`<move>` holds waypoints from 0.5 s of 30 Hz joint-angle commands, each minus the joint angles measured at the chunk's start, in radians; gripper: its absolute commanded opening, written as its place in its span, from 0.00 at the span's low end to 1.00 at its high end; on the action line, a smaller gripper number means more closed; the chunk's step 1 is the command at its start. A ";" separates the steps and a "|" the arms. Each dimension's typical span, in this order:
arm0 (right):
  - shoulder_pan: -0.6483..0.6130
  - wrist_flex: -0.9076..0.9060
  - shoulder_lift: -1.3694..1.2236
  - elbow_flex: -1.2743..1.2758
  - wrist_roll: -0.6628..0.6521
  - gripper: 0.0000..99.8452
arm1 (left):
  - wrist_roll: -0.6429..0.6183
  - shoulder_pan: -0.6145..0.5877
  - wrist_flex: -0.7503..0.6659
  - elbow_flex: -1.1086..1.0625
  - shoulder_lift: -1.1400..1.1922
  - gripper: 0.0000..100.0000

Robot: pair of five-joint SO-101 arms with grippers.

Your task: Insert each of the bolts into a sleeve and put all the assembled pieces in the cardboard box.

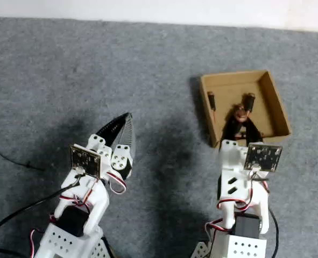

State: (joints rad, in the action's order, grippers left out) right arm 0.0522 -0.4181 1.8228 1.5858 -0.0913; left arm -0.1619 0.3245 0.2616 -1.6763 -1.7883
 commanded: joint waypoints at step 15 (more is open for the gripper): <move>-0.012 0.064 -0.846 -0.616 0.157 0.00 | 0.006 -0.008 0.002 -0.021 -0.005 0.01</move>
State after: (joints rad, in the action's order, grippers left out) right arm 0.0522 -0.3966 1.2060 1.1976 0.0192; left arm -0.1619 0.3245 0.2616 -1.6763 -1.7883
